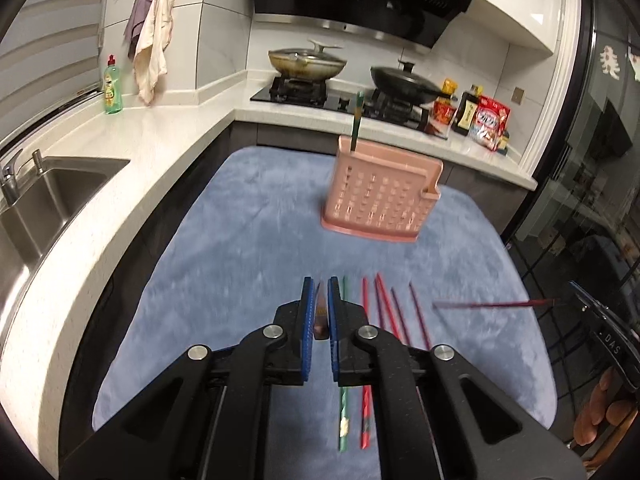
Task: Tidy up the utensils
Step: 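Carry the red chopstick to the pink holder with the right tool while the left tool lifts the brown chopstick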
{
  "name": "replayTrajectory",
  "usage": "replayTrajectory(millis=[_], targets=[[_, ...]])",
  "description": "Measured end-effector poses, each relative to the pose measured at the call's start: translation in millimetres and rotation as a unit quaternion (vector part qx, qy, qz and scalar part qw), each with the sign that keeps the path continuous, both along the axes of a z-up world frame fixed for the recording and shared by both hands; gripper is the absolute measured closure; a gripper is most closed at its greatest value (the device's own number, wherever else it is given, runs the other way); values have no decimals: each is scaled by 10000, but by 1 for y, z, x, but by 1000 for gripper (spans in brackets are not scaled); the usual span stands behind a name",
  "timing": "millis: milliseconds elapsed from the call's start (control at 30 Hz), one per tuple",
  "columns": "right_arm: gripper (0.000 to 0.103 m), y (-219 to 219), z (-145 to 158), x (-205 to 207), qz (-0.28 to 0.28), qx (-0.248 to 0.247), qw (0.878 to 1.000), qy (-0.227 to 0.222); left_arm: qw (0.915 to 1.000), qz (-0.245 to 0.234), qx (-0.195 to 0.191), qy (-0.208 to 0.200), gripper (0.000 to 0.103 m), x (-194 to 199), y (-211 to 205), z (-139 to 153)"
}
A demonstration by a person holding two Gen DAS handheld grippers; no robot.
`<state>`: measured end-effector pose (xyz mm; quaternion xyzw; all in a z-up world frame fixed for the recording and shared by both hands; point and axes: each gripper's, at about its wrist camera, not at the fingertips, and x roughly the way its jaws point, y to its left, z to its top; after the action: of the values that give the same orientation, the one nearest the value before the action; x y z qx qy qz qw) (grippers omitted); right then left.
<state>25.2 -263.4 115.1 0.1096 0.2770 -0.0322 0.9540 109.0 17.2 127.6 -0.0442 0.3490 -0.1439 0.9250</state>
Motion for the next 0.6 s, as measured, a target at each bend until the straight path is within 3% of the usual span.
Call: replayTrajectory(millis=[367,600], targets=[[96,-24,56,41,103,335,9977,-586,9991,-172,-105,-383,97,50,-18,58],[96,-32,100,75,257,531,9926,-1064,9942,-437,-264,-944,103,71,-40,116]])
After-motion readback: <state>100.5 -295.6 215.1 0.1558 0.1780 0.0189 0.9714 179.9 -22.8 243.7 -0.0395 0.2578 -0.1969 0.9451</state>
